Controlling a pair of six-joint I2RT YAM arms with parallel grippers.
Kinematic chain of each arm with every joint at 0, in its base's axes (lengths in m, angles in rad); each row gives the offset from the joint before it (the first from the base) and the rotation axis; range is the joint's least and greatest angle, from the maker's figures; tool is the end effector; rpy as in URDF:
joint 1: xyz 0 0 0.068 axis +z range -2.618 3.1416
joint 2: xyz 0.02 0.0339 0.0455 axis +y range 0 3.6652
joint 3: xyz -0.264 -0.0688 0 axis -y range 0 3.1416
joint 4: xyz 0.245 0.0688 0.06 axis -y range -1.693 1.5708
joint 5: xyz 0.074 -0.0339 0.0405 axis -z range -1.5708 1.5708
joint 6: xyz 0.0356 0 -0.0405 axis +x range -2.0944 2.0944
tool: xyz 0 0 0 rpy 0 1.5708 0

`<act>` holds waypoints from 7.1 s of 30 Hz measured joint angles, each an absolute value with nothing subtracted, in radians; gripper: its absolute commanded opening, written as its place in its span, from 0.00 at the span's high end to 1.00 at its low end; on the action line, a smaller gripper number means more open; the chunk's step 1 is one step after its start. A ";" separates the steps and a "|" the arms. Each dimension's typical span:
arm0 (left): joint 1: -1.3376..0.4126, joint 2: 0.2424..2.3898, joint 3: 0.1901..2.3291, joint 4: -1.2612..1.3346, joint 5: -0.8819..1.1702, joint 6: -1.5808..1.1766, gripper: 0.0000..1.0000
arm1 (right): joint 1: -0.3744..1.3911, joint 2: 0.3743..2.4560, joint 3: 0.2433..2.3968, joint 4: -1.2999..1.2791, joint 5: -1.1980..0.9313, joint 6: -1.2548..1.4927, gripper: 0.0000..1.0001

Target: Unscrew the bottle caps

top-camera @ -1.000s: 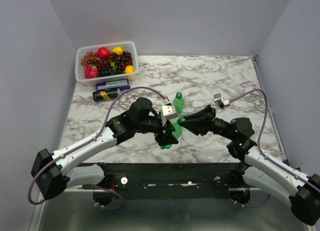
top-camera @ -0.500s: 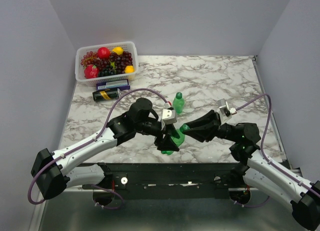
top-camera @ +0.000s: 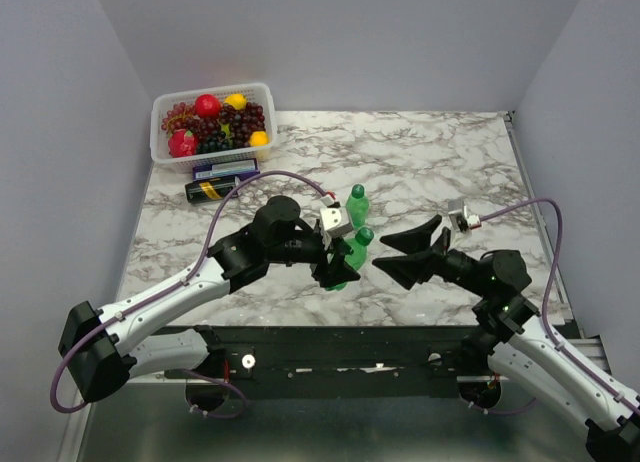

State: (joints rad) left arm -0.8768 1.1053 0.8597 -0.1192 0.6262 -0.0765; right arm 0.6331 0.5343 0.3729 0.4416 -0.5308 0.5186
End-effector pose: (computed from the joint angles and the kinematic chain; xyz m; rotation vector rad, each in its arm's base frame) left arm 0.1437 -0.2054 0.3113 1.1999 1.6826 -1.2175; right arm 0.1061 0.1002 0.2967 -0.5712 1.3371 1.3010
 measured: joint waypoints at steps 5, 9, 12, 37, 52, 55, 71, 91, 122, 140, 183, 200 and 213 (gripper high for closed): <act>-0.921 1.074 0.860 -0.128 0.388 -0.076 0.94 | 0.633 0.528 0.449 0.285 -0.297 0.580 0.29; -0.939 1.070 0.859 -0.138 0.259 -0.080 0.95 | 0.635 0.574 0.471 0.275 -0.223 0.630 0.31; -0.939 1.073 0.856 -0.146 0.207 -0.087 0.95 | 0.659 0.634 0.501 0.273 -0.191 0.642 0.31; -0.971 1.118 0.856 -0.167 0.124 -0.096 0.95 | 0.844 0.922 0.652 0.282 0.025 0.619 0.78; -0.963 1.118 0.850 -0.168 0.199 -0.094 0.95 | 0.782 0.909 0.594 0.377 -0.152 0.568 0.97; -0.955 1.117 0.844 -0.167 0.262 -0.094 0.95 | 0.741 0.902 0.560 0.437 -0.268 0.559 0.96; -0.904 1.117 0.810 -0.067 0.768 -0.147 0.95 | 0.684 0.812 0.489 0.598 -0.698 0.502 0.96; -0.907 1.122 0.812 -0.054 0.608 -0.120 0.97 | 0.688 0.639 0.482 0.377 -0.587 0.469 0.18; -0.925 1.100 0.812 -0.131 0.234 -0.116 0.97 | 0.963 0.847 0.681 0.170 0.154 0.598 0.34; -0.937 1.110 0.820 -0.153 0.221 -0.112 0.97 | 0.972 0.924 0.686 0.218 0.147 0.591 0.38; -0.888 1.136 0.839 -0.092 0.815 -0.070 0.96 | 0.817 0.586 0.501 0.284 -0.377 0.362 0.34; -0.879 1.148 0.839 -0.099 0.492 -0.106 0.97 | 0.816 0.564 0.558 0.109 -0.017 0.500 0.31; -0.879 1.156 0.839 -0.115 0.320 -0.128 0.98 | 0.822 0.709 0.568 0.131 -0.014 0.596 0.33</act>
State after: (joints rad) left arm -0.8791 1.1561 0.8394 -0.1146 0.3202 -0.1284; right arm 0.8223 0.7090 0.5678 0.1307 -0.0135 0.5964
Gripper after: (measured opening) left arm 0.690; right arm 0.672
